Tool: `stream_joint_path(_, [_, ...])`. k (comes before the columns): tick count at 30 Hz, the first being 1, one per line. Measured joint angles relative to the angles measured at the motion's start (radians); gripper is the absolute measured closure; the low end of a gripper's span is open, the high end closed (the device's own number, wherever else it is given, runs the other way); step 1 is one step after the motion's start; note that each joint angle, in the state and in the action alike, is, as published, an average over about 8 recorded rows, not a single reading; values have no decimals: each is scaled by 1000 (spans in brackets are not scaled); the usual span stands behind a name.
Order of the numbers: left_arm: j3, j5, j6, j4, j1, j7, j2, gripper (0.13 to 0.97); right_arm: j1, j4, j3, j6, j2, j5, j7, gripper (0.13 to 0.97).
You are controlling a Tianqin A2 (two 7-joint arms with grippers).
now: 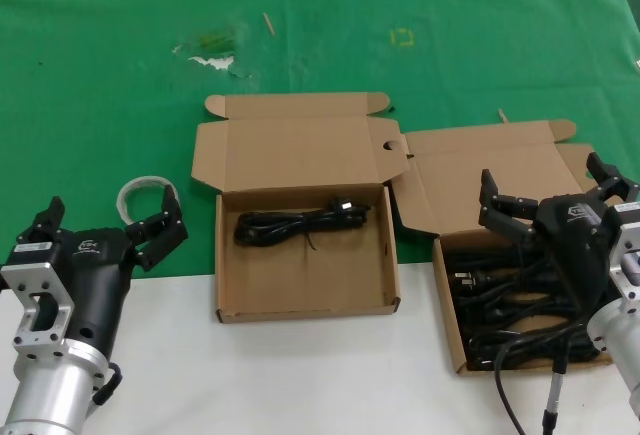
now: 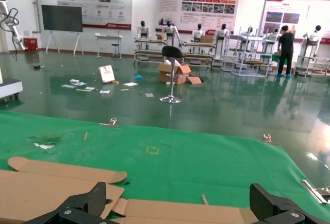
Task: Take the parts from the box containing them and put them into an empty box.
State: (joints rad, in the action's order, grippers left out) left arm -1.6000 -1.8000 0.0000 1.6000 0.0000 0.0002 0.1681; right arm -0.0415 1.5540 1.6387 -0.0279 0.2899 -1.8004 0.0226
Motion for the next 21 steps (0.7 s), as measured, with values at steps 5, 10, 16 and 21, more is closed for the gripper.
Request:
stream_joint_path(5, [0,0,0,0,0,0,0,132,0,0,0,0,0,0,0,129])
stream_joint_path(10, [0,0,0,0,0,0,0,132,0,0,0,0,0,0,0,129])
stream_joint_path(16, [0,0,0,0,0,0,0,132,0,0,0,0,0,0,0,129])
stream_joint_path(21, [0,0,0,0,0,0,0,132,0,0,0,0,0,0,0,129])
